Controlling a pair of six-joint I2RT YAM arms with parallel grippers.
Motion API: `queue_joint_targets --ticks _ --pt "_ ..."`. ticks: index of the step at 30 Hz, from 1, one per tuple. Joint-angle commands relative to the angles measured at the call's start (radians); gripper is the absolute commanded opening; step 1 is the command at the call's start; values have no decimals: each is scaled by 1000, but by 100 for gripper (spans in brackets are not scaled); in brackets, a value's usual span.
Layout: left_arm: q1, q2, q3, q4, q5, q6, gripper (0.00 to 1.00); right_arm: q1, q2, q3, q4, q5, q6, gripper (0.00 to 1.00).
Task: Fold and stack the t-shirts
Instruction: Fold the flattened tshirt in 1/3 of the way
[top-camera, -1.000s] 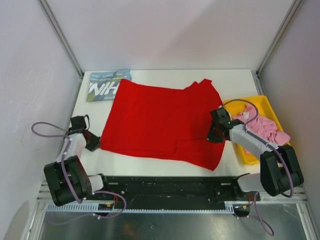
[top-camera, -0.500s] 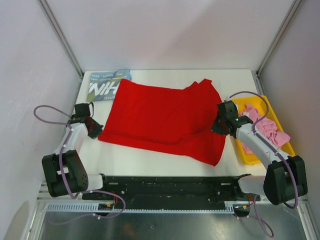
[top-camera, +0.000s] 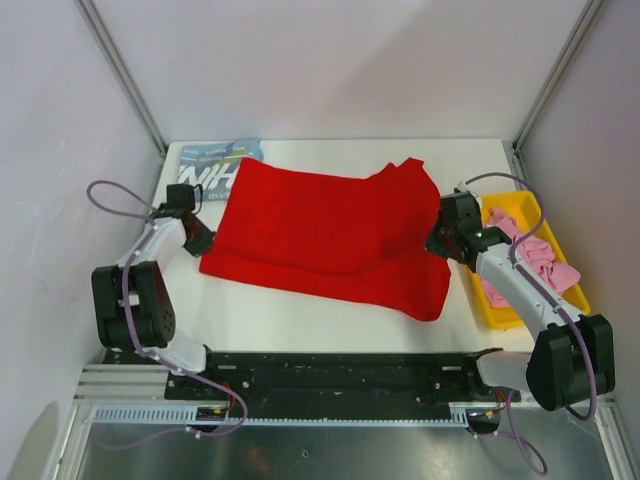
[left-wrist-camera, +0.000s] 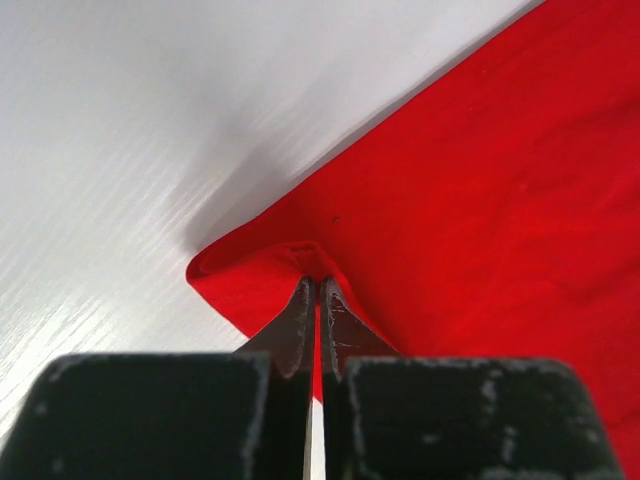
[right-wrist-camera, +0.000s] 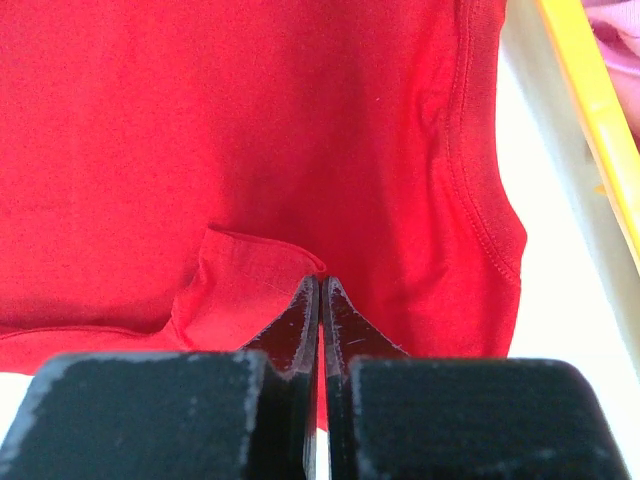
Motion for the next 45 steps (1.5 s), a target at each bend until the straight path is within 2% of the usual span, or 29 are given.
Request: queue_joint_targets --ticks 1,12,28,45 --pt "-31 49 76 12 -52 3 0 -4 -26 41 47 21 -20 0" --pt "-46 95 143 12 -73 -14 0 -4 -39 61 61 30 -37 0" --pt "-56 173 214 12 -46 -12 0 -1 32 147 68 32 -89 0" --pt "-85 278 283 13 -57 2 0 2 59 148 33 36 -100 0"
